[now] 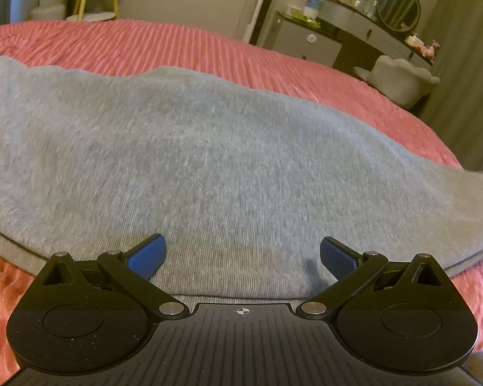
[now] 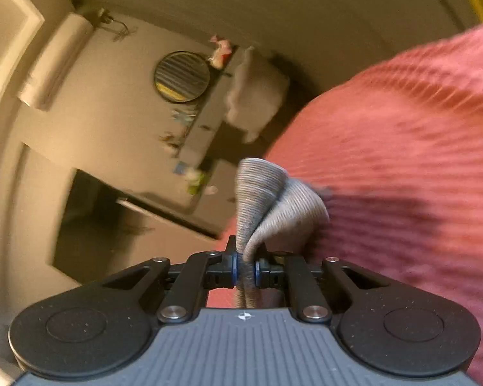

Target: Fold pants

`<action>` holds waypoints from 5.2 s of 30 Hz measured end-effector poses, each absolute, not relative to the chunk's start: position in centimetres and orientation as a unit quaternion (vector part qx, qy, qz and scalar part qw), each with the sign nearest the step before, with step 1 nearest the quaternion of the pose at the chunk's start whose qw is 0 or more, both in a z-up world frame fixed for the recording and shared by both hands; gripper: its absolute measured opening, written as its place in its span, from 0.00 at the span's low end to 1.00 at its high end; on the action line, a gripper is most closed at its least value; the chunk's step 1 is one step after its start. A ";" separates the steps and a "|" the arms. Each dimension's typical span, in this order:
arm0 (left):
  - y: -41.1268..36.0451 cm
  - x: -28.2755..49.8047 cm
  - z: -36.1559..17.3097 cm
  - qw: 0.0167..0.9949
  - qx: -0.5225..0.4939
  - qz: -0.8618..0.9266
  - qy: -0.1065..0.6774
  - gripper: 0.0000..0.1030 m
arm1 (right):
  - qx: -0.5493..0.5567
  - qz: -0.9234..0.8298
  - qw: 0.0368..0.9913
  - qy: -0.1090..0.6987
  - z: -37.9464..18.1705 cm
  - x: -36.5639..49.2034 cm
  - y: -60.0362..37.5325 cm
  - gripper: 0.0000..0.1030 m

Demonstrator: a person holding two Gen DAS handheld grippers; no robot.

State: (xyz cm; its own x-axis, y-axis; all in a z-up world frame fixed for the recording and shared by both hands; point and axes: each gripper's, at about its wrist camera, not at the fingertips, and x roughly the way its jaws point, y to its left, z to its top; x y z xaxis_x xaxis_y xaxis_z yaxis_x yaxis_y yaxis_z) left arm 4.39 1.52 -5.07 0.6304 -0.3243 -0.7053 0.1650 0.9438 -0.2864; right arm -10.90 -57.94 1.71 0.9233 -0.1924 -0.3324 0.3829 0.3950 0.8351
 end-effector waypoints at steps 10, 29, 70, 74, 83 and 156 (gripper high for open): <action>1.3 4.4 -5.1 0.898 -0.090 -0.137 0.409 1.00 | 0.564 -0.274 0.756 0.190 -5.5 -12.7 -59.2 0.09; 5.7 2.2 -2.6 0.919 -0.126 0.003 0.374 1.00 | 0.102 -0.046 0.961 0.255 11.2 -1.2 -34.7 0.09; -4.0 6.7 -4.6 0.859 -0.129 -0.218 0.445 1.00 | 0.508 0.006 0.790 0.344 -0.6 -6.1 -35.8 0.64; -5.7 7.3 -5.2 0.845 -0.135 -0.225 0.466 1.00 | 0.511 0.004 0.781 0.359 -1.6 -6.7 -35.3 0.66; -6.8 6.7 -5.7 0.872 -0.070 -0.183 0.448 0.60 | 0.535 -0.023 0.785 0.311 -2.9 -6.5 -36.3 0.69; 2.0 6.2 -4.2 0.848 -0.199 -0.136 0.472 0.16 | 0.450 -0.056 0.833 0.318 -1.5 -8.4 -36.2 0.78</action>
State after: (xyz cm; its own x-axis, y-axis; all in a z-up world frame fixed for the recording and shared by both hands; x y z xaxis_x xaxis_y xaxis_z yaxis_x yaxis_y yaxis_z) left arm 6.19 1.97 -4.24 0.5164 -0.4197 -0.7464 0.0429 0.8832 -0.4670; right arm -8.36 -36.16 -1.48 0.7917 0.1925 -0.5798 0.3797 0.5885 0.7138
